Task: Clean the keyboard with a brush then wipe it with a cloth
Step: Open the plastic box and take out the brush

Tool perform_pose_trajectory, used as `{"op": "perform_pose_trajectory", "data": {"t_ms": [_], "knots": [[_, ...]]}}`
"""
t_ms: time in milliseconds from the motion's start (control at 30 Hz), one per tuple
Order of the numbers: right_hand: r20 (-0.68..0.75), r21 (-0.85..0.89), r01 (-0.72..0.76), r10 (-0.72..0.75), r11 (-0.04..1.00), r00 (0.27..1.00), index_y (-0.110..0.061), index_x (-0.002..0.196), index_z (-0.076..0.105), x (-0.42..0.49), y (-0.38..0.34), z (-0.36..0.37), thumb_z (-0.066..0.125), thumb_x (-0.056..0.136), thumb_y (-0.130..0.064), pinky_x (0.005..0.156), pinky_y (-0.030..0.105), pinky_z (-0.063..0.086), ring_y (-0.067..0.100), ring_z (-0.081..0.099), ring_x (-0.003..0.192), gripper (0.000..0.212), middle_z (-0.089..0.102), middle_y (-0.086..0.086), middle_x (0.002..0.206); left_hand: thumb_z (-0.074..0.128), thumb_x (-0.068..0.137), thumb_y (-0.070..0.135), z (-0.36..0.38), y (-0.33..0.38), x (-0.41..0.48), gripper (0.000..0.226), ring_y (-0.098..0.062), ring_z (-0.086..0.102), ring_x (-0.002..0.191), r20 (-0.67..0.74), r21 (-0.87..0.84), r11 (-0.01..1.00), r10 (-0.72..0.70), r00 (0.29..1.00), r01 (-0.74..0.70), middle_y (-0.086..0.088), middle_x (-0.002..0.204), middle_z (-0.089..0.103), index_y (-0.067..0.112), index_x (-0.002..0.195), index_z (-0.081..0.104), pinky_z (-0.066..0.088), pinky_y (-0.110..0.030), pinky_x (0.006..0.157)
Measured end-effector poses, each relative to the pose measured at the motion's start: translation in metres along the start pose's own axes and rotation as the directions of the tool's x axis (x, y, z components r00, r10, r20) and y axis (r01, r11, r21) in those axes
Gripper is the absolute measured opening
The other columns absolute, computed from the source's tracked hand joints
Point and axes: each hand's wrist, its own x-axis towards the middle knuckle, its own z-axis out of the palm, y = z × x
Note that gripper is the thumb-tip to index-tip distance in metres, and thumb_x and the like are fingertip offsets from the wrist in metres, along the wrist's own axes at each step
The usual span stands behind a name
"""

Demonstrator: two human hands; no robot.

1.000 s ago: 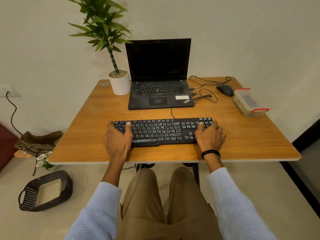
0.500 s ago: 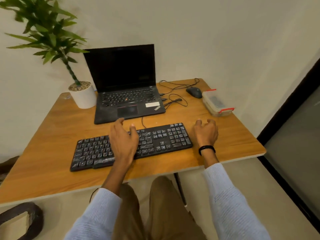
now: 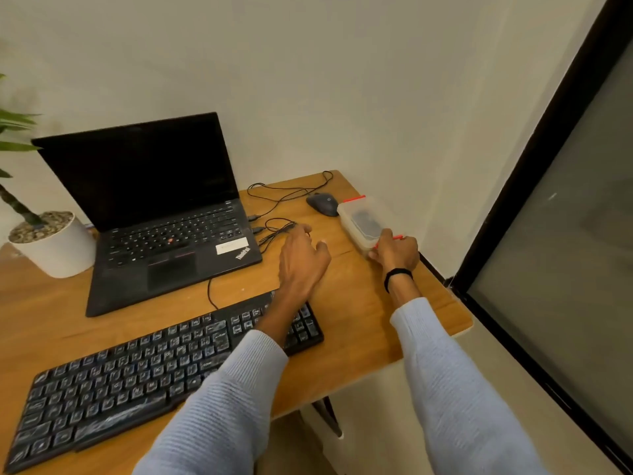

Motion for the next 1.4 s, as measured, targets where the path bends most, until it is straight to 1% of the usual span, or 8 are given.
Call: {"op": "perform_pose_trajectory", "data": {"t_ms": [167, 367, 567, 733, 967, 1167, 1267, 1400], "knots": [[-0.051, 0.020, 0.022, -0.021, 1.000, 0.998, -0.021, 0.096, 0.063, -0.024, 0.015, -0.023, 0.054, 0.057, -0.056, 0.068, 0.038, 0.061, 0.020, 0.071, 0.070, 0.053, 0.072, -0.004, 0.084, 0.059, 0.099, 0.031, 0.022, 0.007, 0.018, 0.047, -0.024, 0.060, 0.117, 0.037, -0.039, 0.999, -0.014, 0.999, 0.015, -0.009, 0.129, 0.064, 0.011, 0.140, 0.051, 0.047, -0.035, 0.092], [-0.064, 0.085, 0.017, -0.012, 0.996, 0.998, -0.028, 0.108, 0.056, -0.085, 0.043, -0.075, 0.070, 0.079, -0.043, 0.065, 0.036, 0.062, 0.014, 0.072, 0.074, 0.036, 0.065, -0.010, 0.096, 0.053, 0.104, 0.038, 0.048, 0.019, 0.024, 0.049, -0.029, 0.058, 0.125, 0.103, -0.045, 0.999, 0.033, 0.994, -0.029, -0.015, 0.134, 0.063, 0.004, 0.139, 0.057, 0.048, -0.041, 0.102], [-0.012, 0.149, 0.015, -0.014, 0.989, 1.000, -0.022, 0.121, 0.055, -0.117, 0.052, -0.099, 0.067, 0.091, -0.035, 0.067, 0.035, 0.062, 0.005, 0.070, 0.062, 0.035, 0.063, -0.008, 0.101, 0.057, 0.102, 0.039, 0.066, 0.028, 0.015, 0.035, -0.020, 0.064, 0.094, 0.216, -0.048, 0.998, 0.046, 0.975, -0.037, -0.005, 0.105, 0.074, 0.011, 0.112, 0.075, 0.043, -0.028, 0.073], [0.026, 0.196, 0.047, -0.053, 0.979, 0.998, -0.021, 0.122, 0.057, -0.126, 0.061, -0.103, 0.061, 0.094, -0.036, 0.065, 0.035, 0.062, 0.016, 0.073, 0.080, 0.032, 0.065, 0.000, 0.112, 0.062, 0.100, 0.037, 0.069, 0.028, 0.018, 0.031, -0.022, 0.066, 0.088, 0.221, -0.076, 0.996, -0.035, 0.975, 0.053, -0.006, 0.095, 0.074, 0.011, 0.097, 0.078, 0.053, -0.036, 0.076], [0.037, 0.159, 0.133, -0.140, 0.978, 0.989, -0.021, 0.119, 0.061, -0.122, 0.068, -0.102, 0.051, 0.100, -0.028, 0.070, 0.038, 0.062, 0.017, 0.072, 0.086, 0.023, 0.066, -0.004, 0.111, 0.064, 0.098, 0.032, 0.062, 0.039, 0.024, 0.041, -0.027, 0.056, 0.071, 0.255, -0.085, 0.972, -0.192, 0.948, 0.220, -0.004, 0.067, 0.057, 0.008, 0.065, 0.063, 0.042, -0.035, 0.061], [-0.029, 0.031, 0.166, -0.165, 0.986, 0.986, -0.023, 0.125, 0.059, -0.103, 0.071, -0.108, 0.053, 0.097, -0.039, 0.086, 0.042, 0.058, 0.017, 0.065, 0.100, 0.032, 0.065, -0.005, 0.111, 0.060, 0.097, 0.024, 0.050, 0.029, 0.025, 0.025, -0.036, 0.067, 0.104, 0.272, 0.038, 0.928, -0.367, 0.889, 0.372, -0.019, 0.113, 0.069, 0.001, 0.106, 0.066, 0.057, -0.042, 0.085], [-0.111, 0.040, 0.153, -0.148, 0.987, 0.983, -0.022, 0.126, 0.059, -0.081, 0.061, -0.112, 0.065, 0.089, -0.045, 0.085, 0.044, 0.058, 0.017, 0.066, 0.098, 0.044, 0.065, -0.006, 0.110, 0.056, 0.097, 0.015, 0.037, 0.027, 0.014, 0.021, -0.033, 0.065, 0.104, 0.219, 0.194, 0.944, -0.306, 0.926, 0.266, -0.014, 0.117, 0.069, 0.007, 0.112, 0.068, 0.051, -0.038, 0.075], [-0.003, -0.107, 0.255, -0.257, 0.961, 0.966, -0.023, 0.104, 0.075, -0.049, 0.033, -0.107, 0.068, 0.088, -0.037, 0.088, 0.037, 0.055, 0.011, 0.065, 0.092, 0.023, 0.072, -0.008, 0.098, 0.056, 0.092, 0.003, 0.022, 0.019, -0.009, 0.035, -0.035, 0.062, 0.115, 0.142, 0.263, 0.949, -0.214, 0.966, 0.172, -0.014, 0.122, 0.069, 0.012, 0.122, 0.070, 0.047, -0.036, 0.081]]}}
